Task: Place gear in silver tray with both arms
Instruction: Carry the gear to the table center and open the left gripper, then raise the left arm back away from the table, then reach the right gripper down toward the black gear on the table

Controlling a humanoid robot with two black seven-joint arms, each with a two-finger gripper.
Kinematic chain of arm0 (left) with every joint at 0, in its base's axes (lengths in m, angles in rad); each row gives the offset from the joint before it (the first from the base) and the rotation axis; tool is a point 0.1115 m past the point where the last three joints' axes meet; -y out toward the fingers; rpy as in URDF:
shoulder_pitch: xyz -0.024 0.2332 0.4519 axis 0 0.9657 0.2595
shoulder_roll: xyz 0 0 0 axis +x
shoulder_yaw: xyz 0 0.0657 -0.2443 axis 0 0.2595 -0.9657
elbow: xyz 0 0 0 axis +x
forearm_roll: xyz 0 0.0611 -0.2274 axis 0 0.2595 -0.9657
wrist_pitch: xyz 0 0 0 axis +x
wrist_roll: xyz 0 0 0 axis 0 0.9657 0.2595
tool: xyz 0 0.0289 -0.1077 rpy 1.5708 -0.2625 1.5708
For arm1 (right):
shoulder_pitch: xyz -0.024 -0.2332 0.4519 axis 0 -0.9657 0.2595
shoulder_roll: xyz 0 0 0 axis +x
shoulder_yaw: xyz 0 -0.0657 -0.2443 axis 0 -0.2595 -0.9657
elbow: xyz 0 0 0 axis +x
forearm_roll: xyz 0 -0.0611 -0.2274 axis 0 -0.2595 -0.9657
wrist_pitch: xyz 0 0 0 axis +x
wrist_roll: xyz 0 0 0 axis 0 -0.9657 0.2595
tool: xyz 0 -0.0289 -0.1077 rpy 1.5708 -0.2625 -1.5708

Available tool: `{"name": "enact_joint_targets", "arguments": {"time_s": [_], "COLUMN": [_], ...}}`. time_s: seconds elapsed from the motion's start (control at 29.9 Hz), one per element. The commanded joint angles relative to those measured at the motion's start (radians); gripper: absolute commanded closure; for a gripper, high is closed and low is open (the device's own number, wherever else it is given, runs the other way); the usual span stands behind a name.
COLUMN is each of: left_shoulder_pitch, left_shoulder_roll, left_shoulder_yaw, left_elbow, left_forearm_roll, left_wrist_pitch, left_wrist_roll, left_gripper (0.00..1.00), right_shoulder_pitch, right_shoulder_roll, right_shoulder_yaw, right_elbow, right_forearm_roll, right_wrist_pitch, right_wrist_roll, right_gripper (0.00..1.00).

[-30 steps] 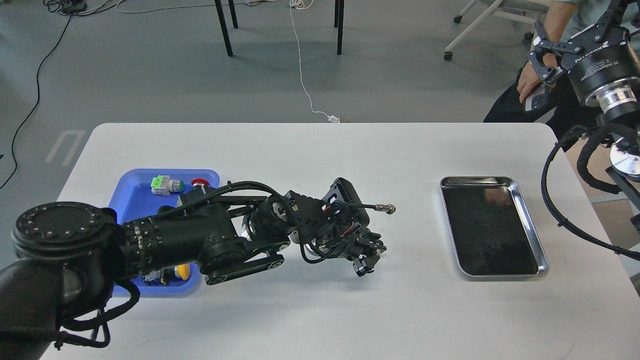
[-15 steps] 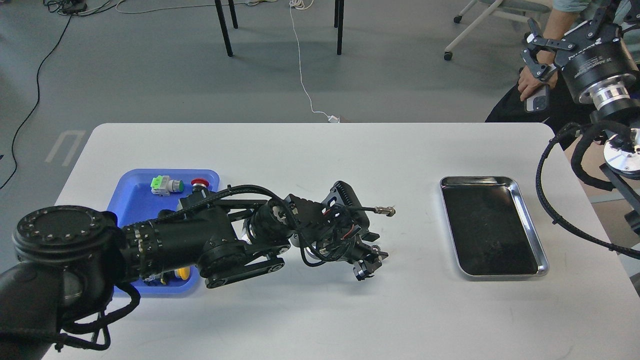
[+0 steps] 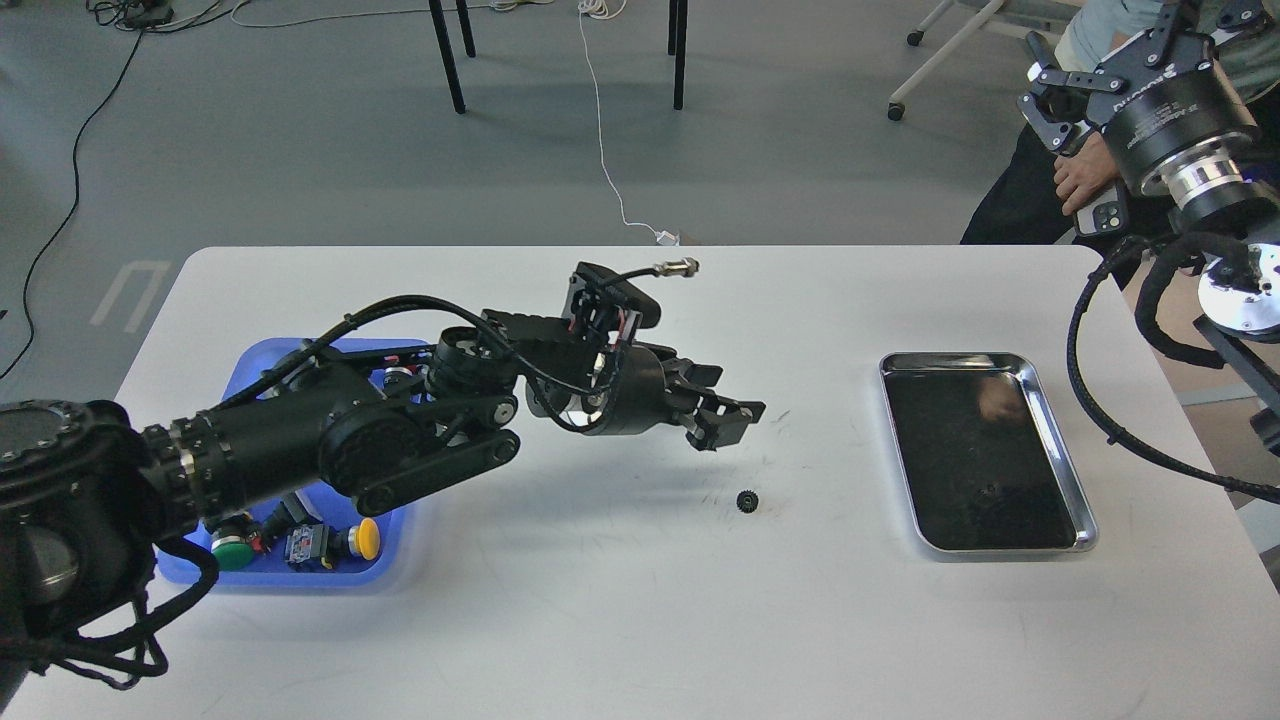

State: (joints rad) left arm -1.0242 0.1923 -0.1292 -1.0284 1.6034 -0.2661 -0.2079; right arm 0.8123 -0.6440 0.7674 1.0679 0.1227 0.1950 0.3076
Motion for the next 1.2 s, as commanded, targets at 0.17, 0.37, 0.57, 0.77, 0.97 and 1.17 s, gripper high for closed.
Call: {"name": "enact_joint_targets", "arguments": {"time_s": [0.17,0.37,0.57,0.77,0.97,1.17], "left_shoulder_pitch": [0.004,0.01,0.055,0.096,0.116,0.13], "left_shoulder_roll": [0.194,0.257,0.262,0.262,0.26,0.26], "left_shoulder_yaw": [-0.099,-0.168,-0.303,-0.435,-0.51,-0.564], "left_elbow": [0.016,0.096,0.241,0.326,0.375,0.377], "left_forearm_roll": [-0.644,-1.122,-1.43,-1.534,-1.548,-1.646], "left_wrist_pitch": [-0.012,-0.013,-0.013,-0.013,-0.03,-0.071], "left_wrist_roll": [-0.005,-0.007,-0.004,0.004,0.007,0.007], "left_gripper": [0.28,0.15,0.03,0.02,0.02,0.02], "right_shoulder_pitch": [0.215,0.427,0.603,0.708,0.792,0.812], "right_shoulder_roll": [-0.023,-0.02,0.033,0.141,0.262,0.401], "right_shoulder_yaw": [-0.218,-0.488,-0.756,-0.957,-1.152,-1.353], "right_elbow": [-0.014,-0.028,-0.028,-0.023,-0.014,0.0], "right_forearm_roll": [-0.017,-0.066,-0.237,-0.374,-0.566,-0.837], "right_wrist_pitch": [0.004,0.006,0.006,0.006,0.006,0.0], "right_wrist_roll": [0.01,0.011,0.01,0.01,0.013,0.024], "right_gripper": [0.01,0.01,0.01,0.01,0.01,0.02]}}
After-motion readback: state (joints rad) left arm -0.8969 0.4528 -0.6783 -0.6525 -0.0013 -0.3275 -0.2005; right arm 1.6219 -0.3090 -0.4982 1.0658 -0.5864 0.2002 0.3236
